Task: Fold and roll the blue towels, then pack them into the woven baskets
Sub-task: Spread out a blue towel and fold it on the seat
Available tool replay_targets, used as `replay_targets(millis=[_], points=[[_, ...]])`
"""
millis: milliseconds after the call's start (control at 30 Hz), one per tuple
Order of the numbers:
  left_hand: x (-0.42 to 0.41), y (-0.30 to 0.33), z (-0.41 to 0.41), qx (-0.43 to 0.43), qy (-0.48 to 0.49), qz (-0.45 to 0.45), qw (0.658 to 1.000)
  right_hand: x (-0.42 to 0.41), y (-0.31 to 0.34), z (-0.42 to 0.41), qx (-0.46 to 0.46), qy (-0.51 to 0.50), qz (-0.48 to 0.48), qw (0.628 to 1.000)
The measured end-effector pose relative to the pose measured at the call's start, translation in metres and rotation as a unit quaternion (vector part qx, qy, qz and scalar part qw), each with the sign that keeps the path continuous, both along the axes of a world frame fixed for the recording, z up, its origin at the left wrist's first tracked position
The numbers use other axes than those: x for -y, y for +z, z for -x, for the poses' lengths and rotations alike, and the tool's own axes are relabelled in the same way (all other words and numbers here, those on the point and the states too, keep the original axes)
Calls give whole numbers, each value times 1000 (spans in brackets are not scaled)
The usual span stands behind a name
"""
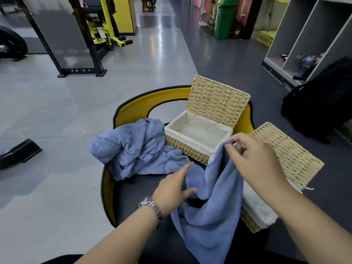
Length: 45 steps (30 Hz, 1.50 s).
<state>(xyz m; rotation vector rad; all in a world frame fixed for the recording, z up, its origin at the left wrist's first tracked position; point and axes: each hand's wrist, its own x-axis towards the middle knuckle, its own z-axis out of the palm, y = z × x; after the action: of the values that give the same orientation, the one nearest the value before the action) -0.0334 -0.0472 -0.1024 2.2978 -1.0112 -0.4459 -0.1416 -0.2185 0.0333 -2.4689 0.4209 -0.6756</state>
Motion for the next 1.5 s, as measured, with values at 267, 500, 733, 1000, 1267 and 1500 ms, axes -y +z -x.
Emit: replay_targets(millis=[267,500,733,1000,1267,1500], points=[[26,-5,16,150,-51,-115,981,15,-6,9,31,1,-38,999],[33,-5,8,88,-100,-47,990,37,-11,15,37,-41,-63,996],[48,-4,6,141,-24,-124,982,60,-14,22,33,-86,-45,995],[55,12,-27,71,172,168,968,105,-33,34,-57,-194,-33,979],[71,-37,16,-165,83,-52,981,111,-47,34,-167,-163,-50,971],[93,-44,40,-393,140,107,902,111,-44,38,-183,-122,-74,973]])
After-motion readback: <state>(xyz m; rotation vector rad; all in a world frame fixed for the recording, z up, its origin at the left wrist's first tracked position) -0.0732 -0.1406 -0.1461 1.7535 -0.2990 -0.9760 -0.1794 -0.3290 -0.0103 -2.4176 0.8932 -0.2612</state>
